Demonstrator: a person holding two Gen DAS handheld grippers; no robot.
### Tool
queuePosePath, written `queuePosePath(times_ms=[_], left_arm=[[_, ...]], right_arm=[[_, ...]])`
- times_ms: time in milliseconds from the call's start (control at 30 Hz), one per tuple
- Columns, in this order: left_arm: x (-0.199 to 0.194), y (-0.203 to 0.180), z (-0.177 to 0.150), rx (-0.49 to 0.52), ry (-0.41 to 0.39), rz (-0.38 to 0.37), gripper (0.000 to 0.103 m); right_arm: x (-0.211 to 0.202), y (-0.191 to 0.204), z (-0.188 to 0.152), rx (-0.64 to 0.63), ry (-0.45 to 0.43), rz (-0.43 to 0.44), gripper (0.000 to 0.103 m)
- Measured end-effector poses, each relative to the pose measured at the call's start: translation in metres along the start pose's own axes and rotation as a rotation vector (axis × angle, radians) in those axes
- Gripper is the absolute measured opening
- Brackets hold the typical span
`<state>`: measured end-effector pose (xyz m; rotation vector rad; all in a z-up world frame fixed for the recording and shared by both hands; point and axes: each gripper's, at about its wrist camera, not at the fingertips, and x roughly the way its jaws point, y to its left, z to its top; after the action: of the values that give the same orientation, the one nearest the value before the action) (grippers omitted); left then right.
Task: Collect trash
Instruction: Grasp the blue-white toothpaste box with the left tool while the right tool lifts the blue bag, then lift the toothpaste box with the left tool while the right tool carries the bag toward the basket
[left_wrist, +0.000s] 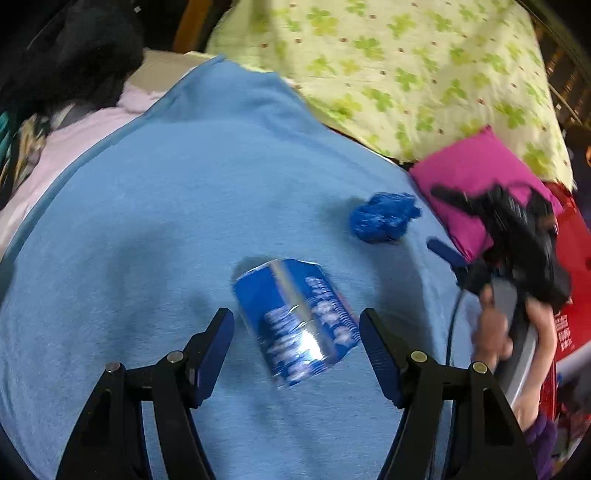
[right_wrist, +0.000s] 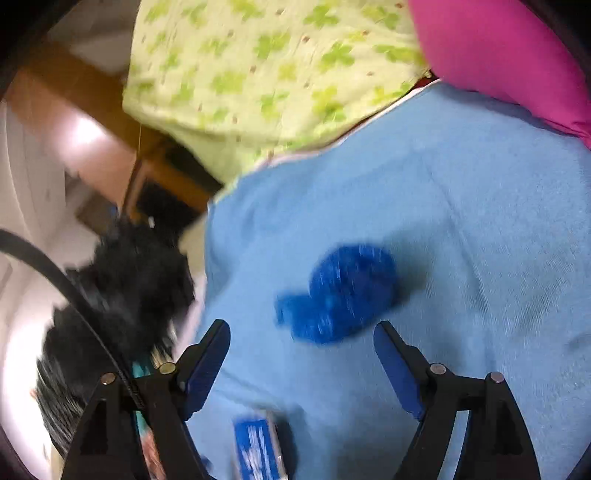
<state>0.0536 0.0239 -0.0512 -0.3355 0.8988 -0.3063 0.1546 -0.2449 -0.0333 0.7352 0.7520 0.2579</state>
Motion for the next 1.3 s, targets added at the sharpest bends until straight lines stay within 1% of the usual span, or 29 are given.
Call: queuePosePath(times_ms=[33, 67, 167, 233, 300, 333, 367, 433, 467, 500, 567, 667, 800, 967, 1033, 1100, 1167, 1267, 1300], left_arm=[[0.002, -0.006, -0.001, 0.019, -0.007, -0.008, 0.071], [0.004, -0.010, -0.002, 0.040, -0.007, -0.013, 0.071], [0.012, -0.022, -0.004, 0.092, -0.004, 0.001, 0.071], [0.018, -0.022, -0.005, 0.085, 0.015, -0.016, 0.073], [0.025, -0.021, -0.004, 0.075, 0.033, -0.012, 0.073], [0.029, -0.019, -0.005, 0.073, 0.048, -0.006, 0.073], [0.033, -0.017, -0.005, 0.072, 0.066, -0.002, 0.073], [0.038, -0.012, -0.005, 0.047, 0.092, -0.003, 0.073], [0.040, -0.008, -0.004, 0.031, 0.099, -0.010, 0.073], [0.041, -0.006, -0.003, 0.019, 0.104, -0.014, 0.073], [0.043, 0.000, -0.001, -0.005, 0.112, -0.020, 0.073], [0.043, 0.001, -0.001, -0.005, 0.113, -0.034, 0.073], [0.038, 0.001, 0.001, -0.011, 0.101, -0.080, 0.073], [0.035, -0.001, 0.007, -0.045, 0.074, -0.122, 0.079], [0.038, -0.006, 0.008, -0.041, 0.069, -0.104, 0.083], [0.044, -0.012, 0.008, -0.029, 0.072, -0.065, 0.084], [0.051, -0.018, 0.007, -0.006, 0.076, -0.006, 0.084], [0.065, -0.024, 0.006, 0.006, 0.097, 0.063, 0.085], [0.069, -0.025, 0.006, 0.003, 0.102, 0.071, 0.088]], right_arm=[[0.002, 0.002, 0.003, 0.007, -0.009, -0.012, 0.083], [0.007, 0.006, 0.005, 0.001, -0.022, -0.048, 0.083], [0.023, 0.011, 0.009, -0.023, -0.033, -0.110, 0.083], [0.033, 0.006, 0.011, -0.020, -0.024, -0.139, 0.083], [0.053, 0.000, 0.010, -0.022, 0.003, -0.228, 0.083], [0.054, -0.007, 0.008, -0.018, 0.014, -0.244, 0.083], [0.060, -0.012, 0.008, -0.015, 0.028, -0.246, 0.079], [0.066, -0.024, 0.008, -0.017, 0.045, -0.235, 0.066], [0.063, -0.028, 0.008, -0.019, 0.029, -0.214, 0.062], [0.059, -0.031, 0.009, -0.021, 0.023, -0.212, 0.061], [0.050, -0.032, 0.010, -0.024, 0.008, -0.215, 0.061], [0.037, -0.034, 0.009, -0.014, 0.004, -0.199, 0.061], [0.013, -0.025, 0.003, -0.074, 0.012, -0.224, 0.061], [-0.018, -0.024, -0.013, -0.154, 0.043, -0.257, 0.061], [-0.035, -0.031, -0.018, -0.170, 0.045, -0.280, 0.061], [-0.051, -0.037, -0.019, -0.162, 0.033, -0.271, 0.061], [-0.064, -0.040, -0.020, -0.155, 0.024, -0.259, 0.061], [-0.078, -0.041, -0.023, -0.169, 0.026, -0.258, 0.061], [-0.082, -0.041, -0.025, -0.174, 0.029, -0.256, 0.061]])
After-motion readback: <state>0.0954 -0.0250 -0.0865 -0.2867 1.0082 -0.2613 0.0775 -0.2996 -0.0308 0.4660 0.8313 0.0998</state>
